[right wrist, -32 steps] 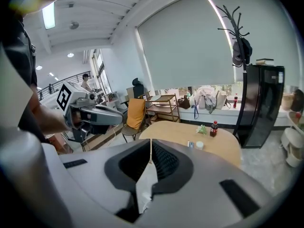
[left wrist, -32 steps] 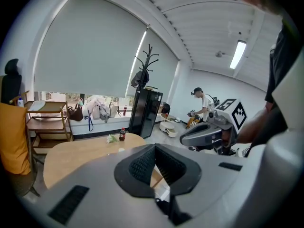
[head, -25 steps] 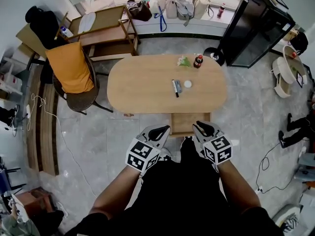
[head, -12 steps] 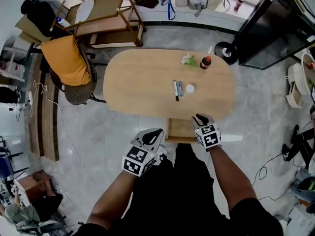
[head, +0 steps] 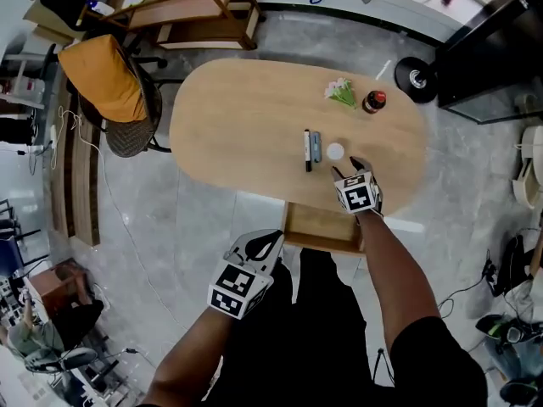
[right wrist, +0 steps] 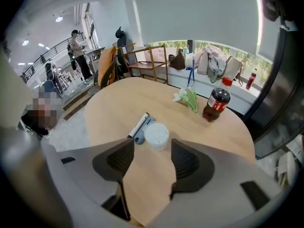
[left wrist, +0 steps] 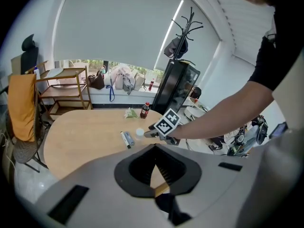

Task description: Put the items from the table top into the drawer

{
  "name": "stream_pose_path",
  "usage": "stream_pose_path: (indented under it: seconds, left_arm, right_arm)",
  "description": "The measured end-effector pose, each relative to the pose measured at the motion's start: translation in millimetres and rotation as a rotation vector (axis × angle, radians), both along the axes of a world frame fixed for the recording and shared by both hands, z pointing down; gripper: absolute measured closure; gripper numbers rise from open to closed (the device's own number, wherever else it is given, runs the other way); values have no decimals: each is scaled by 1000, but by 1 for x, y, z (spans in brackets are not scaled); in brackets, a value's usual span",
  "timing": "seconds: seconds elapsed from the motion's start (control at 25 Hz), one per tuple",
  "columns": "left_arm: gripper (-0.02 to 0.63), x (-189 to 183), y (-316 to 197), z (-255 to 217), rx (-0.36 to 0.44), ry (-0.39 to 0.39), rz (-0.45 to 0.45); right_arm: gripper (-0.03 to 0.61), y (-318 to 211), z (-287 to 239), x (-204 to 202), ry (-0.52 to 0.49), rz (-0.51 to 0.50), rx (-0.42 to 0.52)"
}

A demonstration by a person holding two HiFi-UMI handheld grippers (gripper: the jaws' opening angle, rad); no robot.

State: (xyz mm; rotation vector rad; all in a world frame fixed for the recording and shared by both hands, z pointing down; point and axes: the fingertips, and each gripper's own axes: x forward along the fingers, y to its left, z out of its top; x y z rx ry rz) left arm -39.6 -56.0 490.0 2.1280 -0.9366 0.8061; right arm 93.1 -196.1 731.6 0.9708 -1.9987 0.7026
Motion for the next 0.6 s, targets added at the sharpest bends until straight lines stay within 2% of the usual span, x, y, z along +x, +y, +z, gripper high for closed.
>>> stream_pose_path:
  seconds: [0.28, 0.6]
  left_arm:
    - [612, -2, 5, 8, -34, -29, -56]
    - [612, -12, 11, 10, -53, -58, -93]
  right_arm:
    - [308, -29, 33, -14, 58, -103, -42]
    - [304, -32, 55, -21, 114, -169, -80]
